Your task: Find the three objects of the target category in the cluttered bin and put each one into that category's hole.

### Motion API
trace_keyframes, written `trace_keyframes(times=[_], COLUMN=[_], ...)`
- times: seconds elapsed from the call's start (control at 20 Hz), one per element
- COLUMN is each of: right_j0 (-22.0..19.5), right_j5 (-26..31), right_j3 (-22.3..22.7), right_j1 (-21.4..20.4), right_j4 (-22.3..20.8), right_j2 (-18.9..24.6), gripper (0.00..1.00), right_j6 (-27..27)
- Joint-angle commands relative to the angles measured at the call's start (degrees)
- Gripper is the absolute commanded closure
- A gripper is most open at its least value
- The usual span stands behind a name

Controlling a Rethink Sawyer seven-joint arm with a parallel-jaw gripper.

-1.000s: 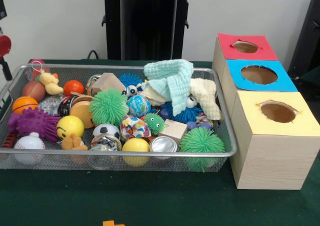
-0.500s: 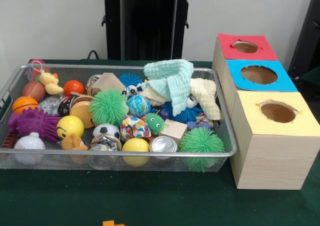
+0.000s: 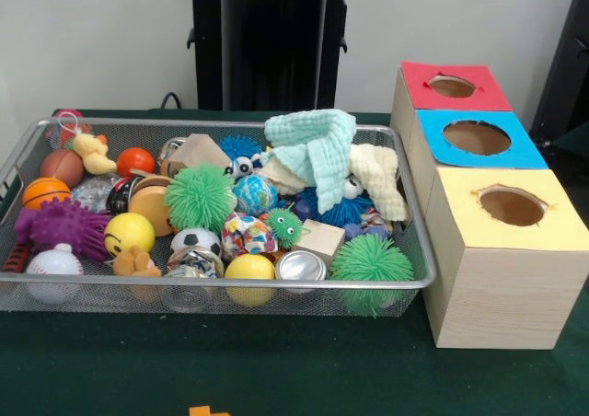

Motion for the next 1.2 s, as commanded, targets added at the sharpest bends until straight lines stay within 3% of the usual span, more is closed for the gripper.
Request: trace_keyframes(times=[0.05,0.35,0.65,1.2], right_j0=[4.76,9.93,15.54,17.44], right_j5=[-7.41,-10.59,-12.59,-8.21], right_j3=[8.28,8.51,5.4,-2.95], right_j1=[3.22,4.82,7.25,10.33], right_j4=[-1.92,-0.93,0.63,4.76], right_j2=[-0.34,-3.11,-6.28,-7.9], gripper=[0.0,0.0,0.0,0.0], right_j6=[-0.06,5.25,8.87,4.51])
